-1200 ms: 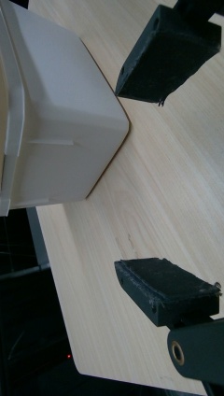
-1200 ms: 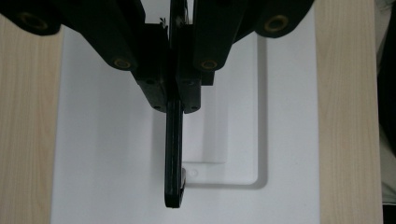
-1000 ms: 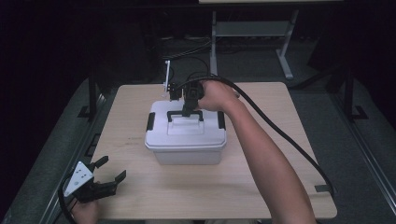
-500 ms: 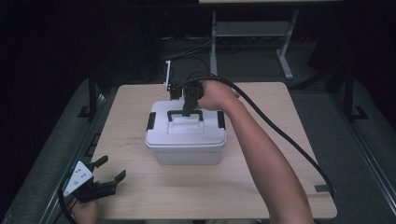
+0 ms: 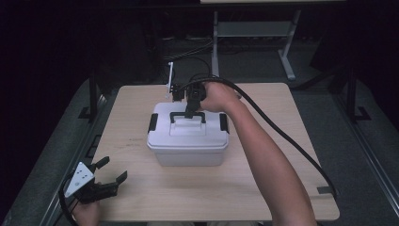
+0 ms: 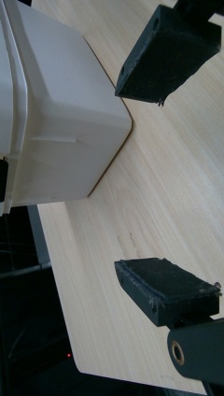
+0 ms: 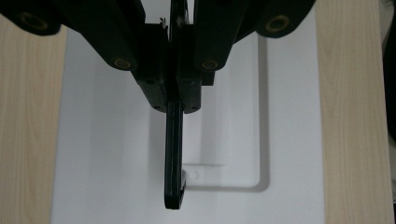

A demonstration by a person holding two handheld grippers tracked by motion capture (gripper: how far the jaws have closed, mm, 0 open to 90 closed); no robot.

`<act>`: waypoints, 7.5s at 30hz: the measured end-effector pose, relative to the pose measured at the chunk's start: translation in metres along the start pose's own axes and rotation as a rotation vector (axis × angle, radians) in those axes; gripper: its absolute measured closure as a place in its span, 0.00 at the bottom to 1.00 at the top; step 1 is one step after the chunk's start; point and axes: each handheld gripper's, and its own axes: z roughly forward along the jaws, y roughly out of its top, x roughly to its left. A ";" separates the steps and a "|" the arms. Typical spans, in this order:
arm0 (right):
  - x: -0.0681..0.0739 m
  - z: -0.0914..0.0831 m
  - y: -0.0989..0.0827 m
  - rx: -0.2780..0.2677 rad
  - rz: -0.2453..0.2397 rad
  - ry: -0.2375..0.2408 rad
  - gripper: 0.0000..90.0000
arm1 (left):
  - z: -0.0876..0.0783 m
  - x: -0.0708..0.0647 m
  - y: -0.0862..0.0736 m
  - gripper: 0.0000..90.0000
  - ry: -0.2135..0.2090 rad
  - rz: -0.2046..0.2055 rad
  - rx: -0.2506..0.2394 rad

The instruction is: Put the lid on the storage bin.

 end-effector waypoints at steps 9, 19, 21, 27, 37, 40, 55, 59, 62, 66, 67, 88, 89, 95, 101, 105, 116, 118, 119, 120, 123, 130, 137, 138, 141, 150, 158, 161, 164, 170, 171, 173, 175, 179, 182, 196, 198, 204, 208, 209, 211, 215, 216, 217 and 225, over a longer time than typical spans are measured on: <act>-0.001 0.006 0.002 0.009 0.004 0.006 0.94 | -0.001 0.000 0.000 0.15 0.003 0.001 -0.002; 0.000 0.007 0.000 -0.002 0.005 0.008 0.93 | 0.000 -0.001 0.001 0.15 -0.001 0.007 0.001; 0.000 0.006 -0.001 -0.001 0.005 0.007 0.93 | 0.000 -0.001 0.000 0.15 -0.001 0.006 -0.002; 0.003 0.006 -0.002 -0.009 0.008 0.013 0.91 | 0.000 0.000 0.000 0.15 -0.001 0.009 -0.001; 0.015 -0.006 -0.010 -0.054 0.014 0.018 0.82 | 0.000 -0.002 0.001 0.15 -0.006 0.016 0.007; 0.017 -0.012 -0.018 -0.073 0.025 0.013 0.80 | -0.001 -0.002 0.001 0.15 -0.004 0.020 0.008; 0.022 -0.028 -0.060 -0.103 0.103 -0.021 0.66 | -0.001 -0.003 0.001 0.15 -0.002 0.026 0.009; 0.023 -0.029 -0.070 -0.106 0.121 -0.022 0.64 | -0.001 -0.003 0.001 0.15 -0.006 0.024 0.009; 0.023 -0.032 -0.076 -0.106 0.136 -0.030 0.62 | -0.001 -0.004 0.001 0.15 -0.005 0.027 0.009; 0.024 -0.034 -0.085 -0.101 0.151 -0.041 0.59 | -0.001 -0.004 0.001 0.15 -0.004 0.027 0.016; 0.025 -0.035 -0.088 -0.104 0.155 -0.040 0.58 | 0.000 -0.004 0.001 0.15 -0.004 0.027 0.015; 0.032 -0.034 -0.135 -0.135 0.244 -0.064 0.49 | 0.001 -0.006 0.000 0.15 -0.008 0.033 0.019; 0.032 -0.034 -0.137 -0.138 0.247 -0.067 0.48 | 0.001 -0.006 0.000 0.15 -0.008 0.034 0.019; 0.035 -0.030 -0.150 -0.147 0.274 -0.068 0.46 | 0.000 -0.005 0.000 0.15 -0.006 0.031 0.019; 0.038 -0.025 -0.163 -0.147 0.290 -0.066 0.44 | 0.001 -0.007 0.000 0.15 -0.008 0.036 0.025; 0.040 -0.023 -0.173 -0.154 0.313 -0.063 0.44 | 0.002 -0.007 0.000 0.15 -0.009 0.039 0.026; 0.045 -0.018 -0.192 -0.158 0.344 -0.067 0.42 | 0.002 -0.008 0.001 0.15 -0.005 0.045 0.030; 0.045 -0.017 -0.196 -0.157 0.346 -0.067 0.42 | 0.002 -0.008 0.001 0.15 -0.005 0.045 0.029; 0.046 -0.017 -0.197 -0.156 0.352 -0.068 0.42 | 0.002 -0.008 0.001 0.15 -0.005 0.045 0.029; 0.046 -0.016 -0.199 -0.156 0.355 -0.069 0.42 | 0.002 -0.008 0.001 0.15 -0.005 0.045 0.029; 0.047 -0.015 -0.203 -0.153 0.358 -0.066 0.41 | 0.002 -0.007 0.001 0.15 -0.004 0.045 0.030; 0.049 -0.010 -0.211 -0.149 0.372 -0.070 0.41 | 0.001 -0.007 0.001 0.15 -0.004 0.044 0.031; 0.050 0.000 -0.217 -0.143 0.379 -0.062 0.40 | 0.001 -0.007 0.001 0.15 -0.004 0.045 0.029; 0.050 0.001 -0.218 -0.143 0.380 -0.061 0.40 | 0.001 -0.007 0.001 0.15 -0.004 0.044 0.029; 0.051 0.006 -0.220 -0.136 0.383 -0.056 0.40 | 0.001 -0.006 0.001 0.15 -0.004 0.043 0.030; 0.053 0.017 -0.227 -0.135 0.387 -0.046 0.40 | 0.001 -0.006 0.001 0.15 -0.003 0.045 0.030; 0.056 0.026 -0.236 -0.134 0.406 -0.038 0.39 | 0.001 -0.006 0.001 0.15 -0.003 0.043 0.028; 0.058 0.028 -0.239 -0.134 0.411 -0.038 0.39 | 0.001 -0.006 0.001 0.15 -0.004 0.045 0.030; 0.059 0.031 -0.242 -0.131 0.415 -0.035 0.38 | 0.001 -0.006 0.001 0.15 -0.005 0.043 0.030; 0.061 0.036 -0.249 -0.134 0.430 -0.026 0.38 | 0.001 -0.006 0.001 0.15 -0.005 0.045 0.029; 0.062 0.037 -0.251 -0.132 0.436 -0.025 0.37 | 0.001 -0.006 0.001 0.15 -0.005 0.045 0.029; 0.062 0.039 -0.253 -0.131 0.439 -0.024 0.37 | 0.001 -0.006 0.001 0.15 -0.006 0.044 0.028; 0.063 0.041 -0.256 -0.133 0.444 -0.019 0.37 | 0.002 -0.007 0.001 0.15 -0.005 0.044 0.030; 0.066 0.045 -0.261 -0.135 0.452 -0.014 0.37 | 0.002 -0.007 0.001 0.15 -0.006 0.047 0.031; 0.068 0.048 -0.264 -0.132 0.458 -0.011 0.36 | 0.002 -0.007 0.001 0.15 -0.006 0.048 0.031; 0.076 0.059 -0.285 -0.132 0.498 0.001 0.36 | 0.003 -0.008 0.001 0.15 -0.006 0.051 0.032; 0.078 0.060 -0.288 -0.133 0.503 0.004 0.36 | 0.003 -0.008 0.001 0.15 -0.007 0.051 0.032; 0.082 0.064 -0.296 -0.126 0.518 0.009 0.35 | 0.003 -0.008 0.001 0.15 -0.007 0.051 0.032; 0.085 0.067 -0.301 -0.128 0.529 0.017 0.35 | 0.003 -0.008 0.001 0.15 -0.008 0.053 0.035; 0.085 0.067 -0.303 -0.128 0.532 0.018 0.35 | 0.003 -0.008 0.001 0.15 -0.008 0.054 0.034; 0.087 0.069 -0.306 -0.131 0.538 0.018 0.35 | 0.003 -0.009 0.001 0.15 -0.008 0.054 0.036; 0.090 0.071 -0.309 -0.129 0.541 0.022 0.35 | 0.003 -0.009 0.001 0.15 -0.008 0.054 0.035; 0.091 0.072 -0.310 -0.129 0.543 0.021 0.34 | 0.003 -0.009 0.001 0.15 -0.009 0.055 0.038; 0.092 0.072 -0.311 -0.128 0.541 0.020 0.34 | 0.003 -0.009 0.001 0.15 -0.009 0.055 0.038; 0.098 0.077 -0.320 -0.131 0.557 0.025 0.34 | 0.004 -0.009 0.001 0.15 -0.009 0.053 0.038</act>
